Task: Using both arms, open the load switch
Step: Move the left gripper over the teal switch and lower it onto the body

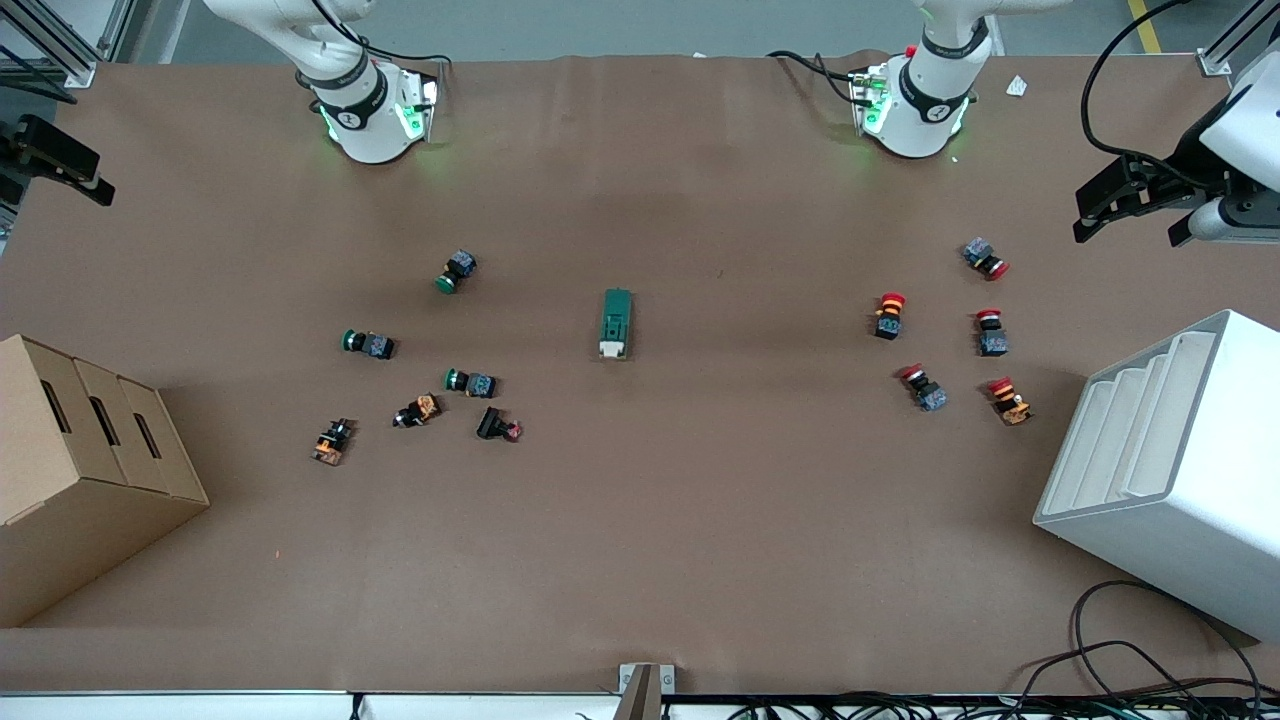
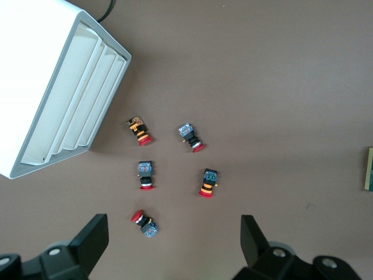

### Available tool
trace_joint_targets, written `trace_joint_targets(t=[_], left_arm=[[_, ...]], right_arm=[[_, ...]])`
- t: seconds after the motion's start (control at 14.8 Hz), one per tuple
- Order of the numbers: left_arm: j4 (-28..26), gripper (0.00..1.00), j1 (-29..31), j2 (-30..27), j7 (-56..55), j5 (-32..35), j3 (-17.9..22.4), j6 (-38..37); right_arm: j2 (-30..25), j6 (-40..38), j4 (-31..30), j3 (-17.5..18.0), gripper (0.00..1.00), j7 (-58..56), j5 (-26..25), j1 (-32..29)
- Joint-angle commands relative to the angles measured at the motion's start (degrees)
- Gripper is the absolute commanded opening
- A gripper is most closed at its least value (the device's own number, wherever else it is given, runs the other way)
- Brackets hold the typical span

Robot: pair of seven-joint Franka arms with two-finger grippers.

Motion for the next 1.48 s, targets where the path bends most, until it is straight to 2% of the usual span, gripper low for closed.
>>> trace_joint_targets(t=[0.0,0.13,0.4,0.67,0.81,1.08,1.28,1.42], left_arm=[[0.5,1.00,-0.4,-0.1,0.5,0.5,-0.6,-0.6],[0.5,1.00,-0.7,0.1,-0.1,0.3,-1.7,-0.7],[1.8,1.00,-2.0,4.3,-1.2,0.5,-8.1,1.5],[1.1,1.00,-2.4,9.5,-21.5,1.1,-19.5,5.6],[-1.7,1.00,-3.1,10.7,-30.9,1.2,-24.3,10.7],[-9.7,1.00,-11.4,12.0,-46.6,2.2,-25.7,23.2],[-11.3,1.00,-19.6,17.0,-60.2,10.4,-25.7,28.0],[-11.7,1.00,-24.6,21.2,-67.9,19.4,-25.7,31.9]], right_arm=[[0.3,-1.7,1.1,0.1,1.00,-0.4,-1.1,0.4],[0.3,-3.0,1.0,0.2,1.00,-0.4,-1.0,0.4],[0.2,-4.1,1.0,0.1,1.00,0.1,-0.4,0.4],[0.2,-3.7,1.0,-0.1,1.00,0.3,0.1,0.3],[0.2,-3.7,1.0,-0.1,1.00,0.3,0.8,0.3],[0.3,-3.7,1.1,-0.3,1.00,-0.1,0.8,0.1],[2.3,-3.7,1.1,-0.4,1.00,-0.4,0.1,-0.2],[3.0,-2.6,0.6,-0.4,1.00,-0.4,-0.3,-0.3]])
